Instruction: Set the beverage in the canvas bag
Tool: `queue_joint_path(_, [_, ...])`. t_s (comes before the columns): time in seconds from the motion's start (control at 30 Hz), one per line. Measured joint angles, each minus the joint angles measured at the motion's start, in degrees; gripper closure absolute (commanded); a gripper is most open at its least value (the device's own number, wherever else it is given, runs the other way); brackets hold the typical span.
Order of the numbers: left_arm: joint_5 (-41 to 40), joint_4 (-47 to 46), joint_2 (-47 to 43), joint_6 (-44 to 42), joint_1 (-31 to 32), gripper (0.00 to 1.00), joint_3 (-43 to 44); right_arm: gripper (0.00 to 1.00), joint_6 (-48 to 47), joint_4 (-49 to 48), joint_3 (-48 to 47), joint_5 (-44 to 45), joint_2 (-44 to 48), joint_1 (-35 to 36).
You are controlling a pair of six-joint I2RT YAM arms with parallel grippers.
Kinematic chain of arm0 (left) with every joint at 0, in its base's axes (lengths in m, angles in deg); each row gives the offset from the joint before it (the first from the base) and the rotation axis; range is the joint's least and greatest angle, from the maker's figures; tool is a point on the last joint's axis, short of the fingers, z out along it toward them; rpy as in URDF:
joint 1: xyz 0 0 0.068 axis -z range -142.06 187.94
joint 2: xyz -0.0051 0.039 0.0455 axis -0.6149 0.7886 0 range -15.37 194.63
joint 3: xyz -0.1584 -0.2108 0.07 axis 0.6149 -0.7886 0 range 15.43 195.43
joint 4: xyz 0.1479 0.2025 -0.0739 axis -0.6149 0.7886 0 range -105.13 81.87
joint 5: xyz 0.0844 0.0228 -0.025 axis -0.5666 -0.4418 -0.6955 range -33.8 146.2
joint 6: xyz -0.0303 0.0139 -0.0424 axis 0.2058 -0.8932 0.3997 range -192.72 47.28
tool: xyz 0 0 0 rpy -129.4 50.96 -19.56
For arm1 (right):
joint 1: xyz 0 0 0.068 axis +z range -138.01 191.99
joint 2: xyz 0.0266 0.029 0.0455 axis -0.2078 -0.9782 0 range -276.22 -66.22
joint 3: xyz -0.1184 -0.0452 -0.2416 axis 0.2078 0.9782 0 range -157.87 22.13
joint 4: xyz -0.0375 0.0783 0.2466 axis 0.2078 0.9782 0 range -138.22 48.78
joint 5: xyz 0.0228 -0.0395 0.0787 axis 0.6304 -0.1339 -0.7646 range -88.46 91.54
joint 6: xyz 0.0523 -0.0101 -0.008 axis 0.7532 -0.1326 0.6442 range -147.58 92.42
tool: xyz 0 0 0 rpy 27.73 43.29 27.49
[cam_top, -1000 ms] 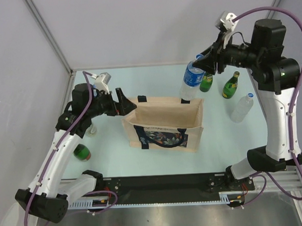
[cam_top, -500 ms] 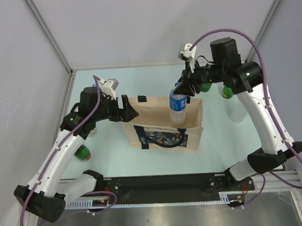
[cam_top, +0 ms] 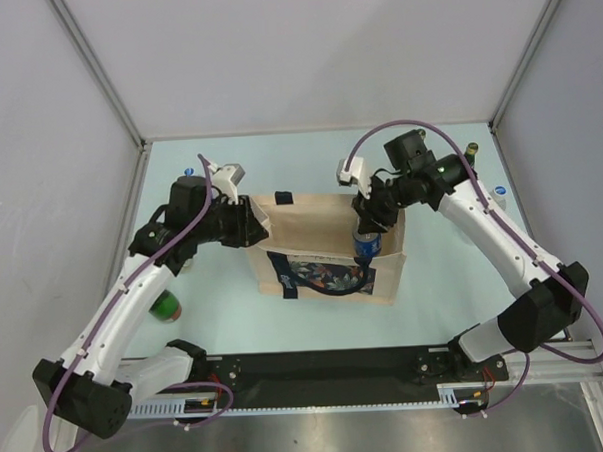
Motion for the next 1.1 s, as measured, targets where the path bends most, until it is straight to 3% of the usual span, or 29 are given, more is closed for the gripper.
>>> queue_joint_path(0.2, [0.2,0.0,0.8,-0.8,0.0,0.87,0.0,1.00,-3.5,-3.8,9.1,3.2,2.4,-0.3])
queue_joint_path(0.6, [1.0,-0.1,1.5,-0.9,0.1,0.89,0.1,0.98,-5.7,-10.5,17.0,6.1,8.2,-2.8])
queue_joint_path(0.8, [1.6,0.1,1.7,-0.8,0.1,0.68,0.7,0.81,-6.1,-13.0,19.9,5.7,10.5,-2.8])
queue_joint_path(0.87, [1.7,0.4,1.7,-0.8,0.1,0.57,1.2,0.68,-6.2,-13.6,20.6,5.5,11.0,-2.8])
queue_joint_path(1.0, [1.4,0.5,1.5,-0.6,0.1,0.42,2.9,0.57,-6.4,-13.8,20.9,5.0,11.4,-3.0])
queue_joint_path(1.1, [0.0,0.4,0.7,-0.2,0.1,0.33,4.7,0.39,-6.9,-13.7,20.9,4.6,11.4,-3.1])
